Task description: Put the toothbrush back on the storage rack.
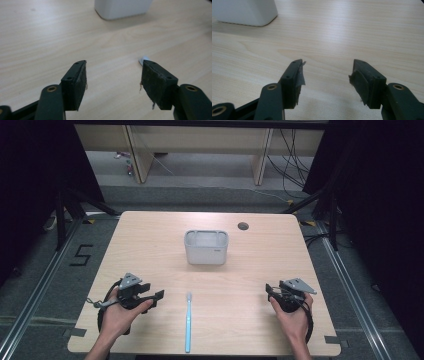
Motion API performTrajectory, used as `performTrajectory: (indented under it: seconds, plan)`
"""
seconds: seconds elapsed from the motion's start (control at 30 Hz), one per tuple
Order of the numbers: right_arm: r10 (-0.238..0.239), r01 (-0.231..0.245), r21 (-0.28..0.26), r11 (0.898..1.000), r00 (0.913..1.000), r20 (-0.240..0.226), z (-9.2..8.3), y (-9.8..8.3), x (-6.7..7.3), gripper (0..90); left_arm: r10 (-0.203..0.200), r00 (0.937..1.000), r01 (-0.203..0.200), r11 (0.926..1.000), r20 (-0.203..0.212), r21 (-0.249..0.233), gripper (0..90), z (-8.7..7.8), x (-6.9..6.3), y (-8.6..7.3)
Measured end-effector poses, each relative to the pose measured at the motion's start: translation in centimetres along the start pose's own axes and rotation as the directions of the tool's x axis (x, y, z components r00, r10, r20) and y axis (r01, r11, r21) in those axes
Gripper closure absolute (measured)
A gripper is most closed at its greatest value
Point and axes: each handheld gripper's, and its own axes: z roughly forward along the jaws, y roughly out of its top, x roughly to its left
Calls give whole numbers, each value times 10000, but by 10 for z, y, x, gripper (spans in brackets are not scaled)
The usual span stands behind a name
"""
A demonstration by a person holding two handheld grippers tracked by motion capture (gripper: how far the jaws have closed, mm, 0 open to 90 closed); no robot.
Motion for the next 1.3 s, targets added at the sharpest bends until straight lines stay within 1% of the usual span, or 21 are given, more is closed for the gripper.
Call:
performTrajectory:
  seconds: [0.07, 0.1, 0.17, 0.2, 0.27, 0.3, 0.33, 0.37, 0.4, 0.43, 0.47, 0.6, 0.63, 0.77, 0.8, 0.87, 0.9, 0.93, 1.0, 1.03, 1.3]
  plan:
    - [-519, 519, -142, 9985, 9986, 55, 0, 1, -4, 434, 234, 9997, -232, 9945, -8, 1018, 335, 0, -6, 7]
    - [-519, 519, -142, 9985, 9986, 55, 0, 1, -4, 434, 234, 9997, -232, 9945, -8, 1018, 326, 0, -6, 7]
    - [-433, 434, -102, 9990, 9990, 78, -3, 3, -2, 436, 436, 9990, -425, 9723, 4, 2300, 301, 5, -18, 16]
    - [-312, 313, -214, 9993, 9995, 30, -2, 3, -1, 437, 436, 9990, -425, 9723, 4, 2300, 301, 5, -18, 16]
    - [-523, 523, -98, 9986, 9986, 39, -4, 5, -1, 438, 558, 9983, -571, 9416, 134, 3319, 300, 10, -31, 26]
    - [-360, 359, 70, 9993, 9993, 134, -6, 6, 1, 440, 558, 9983, -571, 9416, 134, 3319, 297, 10, -31, 26]
    - [-271, 270, 121, 9996, 9996, 88, -6, 6, 2, 441, 731, 9973, -686, 9175, 34, 3919, 295, 15, -40, 30]
    - [-297, 296, 152, 9994, 9995, 53, -6, 7, 3, 442, 731, 9973, -686, 9175, 34, 3919, 294, 15, -40, 30]
    - [-297, 296, 152, 9994, 9995, 53, -6, 7, 3, 442, 776, 9969, -757, 9059, 124, 4166, 294, 19, -43, 32]
    - [-112, 112, 63, 9999, 9999, -22, -6, 8, 5, 444, 612, 9980, -621, 8853, 167, 4608, 294, 25, -52, 34]
    - [-694, 693, 71, 9976, 9975, 106, -6, 8, 2, 445, 627, 9978, -652, 8749, 214, 4798, 294, 29, -55, 36]
    - [-631, 632, 60, 9980, 9980, -68, -3, 8, 3, 446, 273, 9989, -438, 8492, 390, 5263, 295, 44, -69, 34]
    - [-631, 632, 60, 9980, 9980, -68, -3, 8, 3, 446, 273, 9989, -438, 8492, 390, 5263, 297, 44, -69, 34]
    - [-433, 434, 8, 9991, 9989, -154, -4, 9, 5, 446, 159, 9987, -399, 8263, 476, 5619, 299, 55, -81, 28]
    - [66, -63, 264, 9996, 9999, -82, -8, 9, 9, 446, 145, 9989, -373, 8214, 447, 5692, 300, 57, -83, 27]
    - [-143, 145, 203, 9997, 9998, -118, -8, 10, 8, 446, 318, 9983, -541, 8078, 484, 5870, 300, 60, -86, 24]
    - [-689, 689, 95, 9976, 9976, -8, -8, 11, 5, 445, 402, 9983, -578, 8008, 428, 5961, 303, 63, -89, 22]
    - [-194, 196, 105, 9998, 9997, -136, -6, 10, 8, 445, 415, 9983, -572, 7968, 399, 6016, 306, 64, -90, 21]
    - [-636, 637, 76, 9979, 9979, -105, -5, 10, 6, 445, 457, 9981, -607, 7929, 403, 6064, 310, 66, -92, 21]
    - [-281, 284, 164, 9995, 9995, -141, -5, 10, 9, 445, 519, 9980, -639, 7948, 373, 6035, 312, 67, -94, 20]
    - [-77, 79, 52, 10000, 9996, -262, -5, 10, 11, 445, 1138, 9932, -1037, 7835, 226, 6127, 342, 71, -98, 19]
